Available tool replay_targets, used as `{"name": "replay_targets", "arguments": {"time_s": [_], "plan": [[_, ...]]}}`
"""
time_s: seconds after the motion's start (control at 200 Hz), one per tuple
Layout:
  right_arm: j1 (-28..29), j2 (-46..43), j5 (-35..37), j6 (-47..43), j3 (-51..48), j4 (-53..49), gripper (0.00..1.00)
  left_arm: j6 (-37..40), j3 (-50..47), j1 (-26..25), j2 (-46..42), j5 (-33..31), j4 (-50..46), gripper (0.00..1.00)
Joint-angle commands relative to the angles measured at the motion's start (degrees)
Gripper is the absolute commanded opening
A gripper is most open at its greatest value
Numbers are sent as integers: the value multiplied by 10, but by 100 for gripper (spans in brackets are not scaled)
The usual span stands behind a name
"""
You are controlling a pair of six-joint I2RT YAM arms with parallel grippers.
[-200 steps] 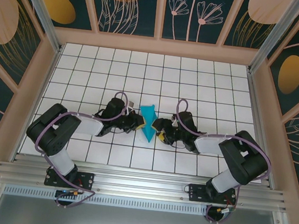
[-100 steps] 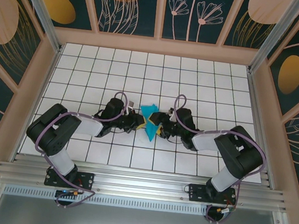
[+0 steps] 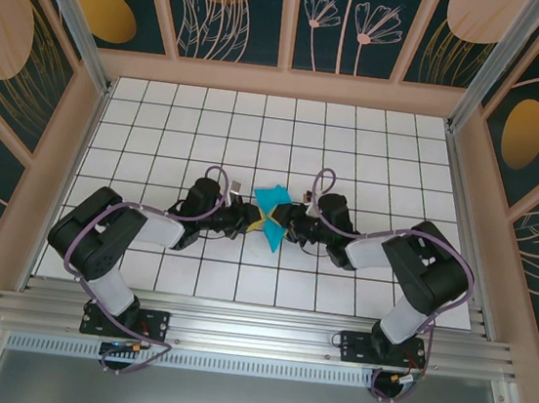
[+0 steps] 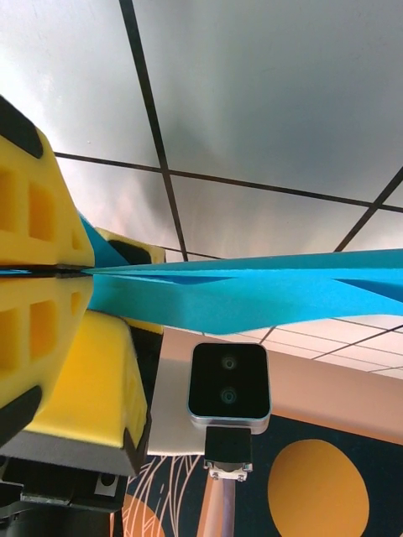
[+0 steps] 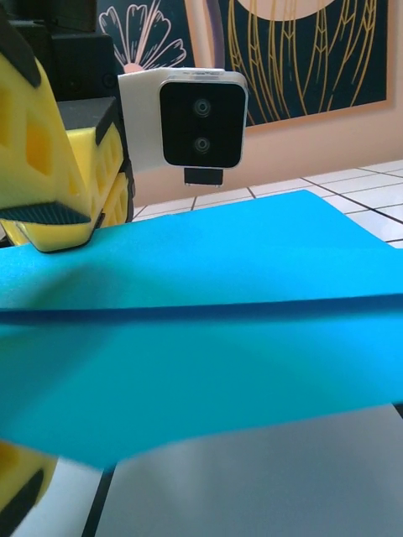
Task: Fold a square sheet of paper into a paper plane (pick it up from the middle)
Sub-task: Turn over the paper at the center of the table.
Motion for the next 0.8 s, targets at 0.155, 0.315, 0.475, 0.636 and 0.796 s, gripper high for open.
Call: {"name": "replay_targets", "arguments": {"time_s": [0.155,0.315,0.475,0.636,0.796], "plan": [[-6,0,-21,-31,14,23,28,-12,-9,2,6,5,30,15],[-8,-15,-18,-43,13,10,22,-4,-10,2,1,0,16,19],[-10,-27,-12,-61,21,-26,17,11,-8,3,-11,-10,-12,25],[-9,-36,-7,-82,30,-65,13,27,-6,2,-26,-19,-38,34],[-10,-52,25,-138,62,-173,12,61,-6,2,-62,-53,-96,39]]}}
